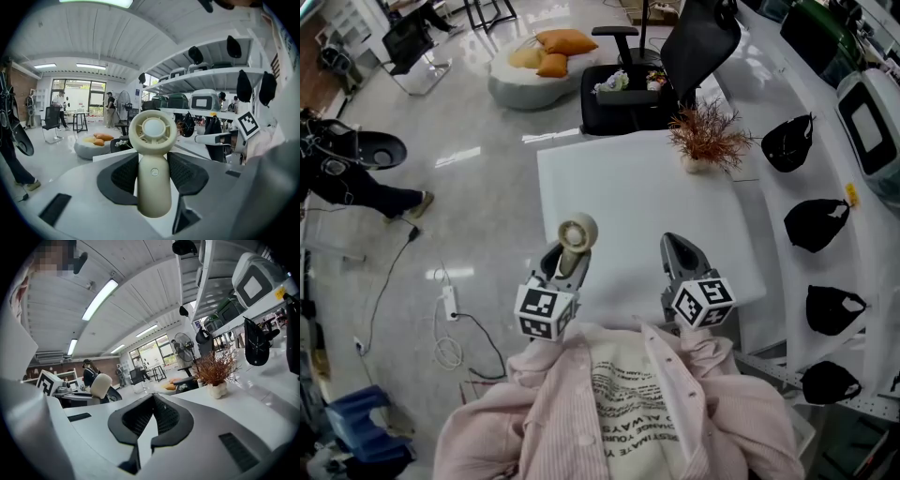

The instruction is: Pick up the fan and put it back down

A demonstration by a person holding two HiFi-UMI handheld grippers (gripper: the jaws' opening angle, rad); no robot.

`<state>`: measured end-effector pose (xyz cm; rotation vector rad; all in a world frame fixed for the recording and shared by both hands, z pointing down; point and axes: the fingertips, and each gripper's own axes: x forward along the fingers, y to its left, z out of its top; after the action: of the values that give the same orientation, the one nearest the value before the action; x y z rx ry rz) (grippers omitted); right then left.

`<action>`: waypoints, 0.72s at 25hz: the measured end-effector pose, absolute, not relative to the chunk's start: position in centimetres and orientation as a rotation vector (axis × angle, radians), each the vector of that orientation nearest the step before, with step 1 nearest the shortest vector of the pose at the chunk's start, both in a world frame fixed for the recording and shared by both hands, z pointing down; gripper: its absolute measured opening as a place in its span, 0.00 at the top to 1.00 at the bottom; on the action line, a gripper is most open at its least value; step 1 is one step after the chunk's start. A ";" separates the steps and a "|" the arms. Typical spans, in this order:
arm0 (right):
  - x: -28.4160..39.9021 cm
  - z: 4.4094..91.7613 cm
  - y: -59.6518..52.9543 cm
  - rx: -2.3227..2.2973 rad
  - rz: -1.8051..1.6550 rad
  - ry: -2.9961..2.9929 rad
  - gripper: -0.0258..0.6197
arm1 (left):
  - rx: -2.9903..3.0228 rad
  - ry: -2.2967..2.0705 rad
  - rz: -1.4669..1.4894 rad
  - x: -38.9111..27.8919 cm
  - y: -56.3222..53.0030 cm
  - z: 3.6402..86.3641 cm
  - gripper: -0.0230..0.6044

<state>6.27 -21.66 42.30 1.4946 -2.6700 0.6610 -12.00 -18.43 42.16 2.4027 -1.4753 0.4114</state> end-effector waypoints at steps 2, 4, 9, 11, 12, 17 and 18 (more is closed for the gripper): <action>6.4 42.7 -21.7 1.497 0.672 -2.657 0.96 | 2.397 -1.458 0.419 -11.6 -19.0 42.7 0.67; 6.6 43.2 -21.7 1.501 0.686 -2.643 0.96 | 2.384 -1.442 0.427 -11.1 -19.7 43.4 0.67; 6.9 44.7 -21.6 1.515 0.730 -2.595 0.96 | 2.335 -1.393 0.451 -9.8 -20.9 45.7 0.67; 7.1 45.4 -21.7 1.522 0.745 -2.576 0.96 | 2.320 -1.371 0.479 -9.3 -21.3 46.9 0.67; 7.1 45.7 -21.8 1.520 0.752 -2.568 0.96 | 2.309 -1.362 0.490 -9.0 -21.5 47.6 0.67; 6.9 47.7 -22.5 1.494 0.773 -2.535 0.96 | 2.263 -1.323 0.548 -8.4 -22.4 50.8 0.67; 6.9 47.9 -22.7 1.501 0.770 -2.524 0.96 | 2.258 -1.313 0.560 -8.3 -22.6 51.3 0.67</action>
<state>6.94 -22.72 47.92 1.5010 -2.5239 0.7695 -8.28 -22.61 51.29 2.2578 -1.3127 0.5601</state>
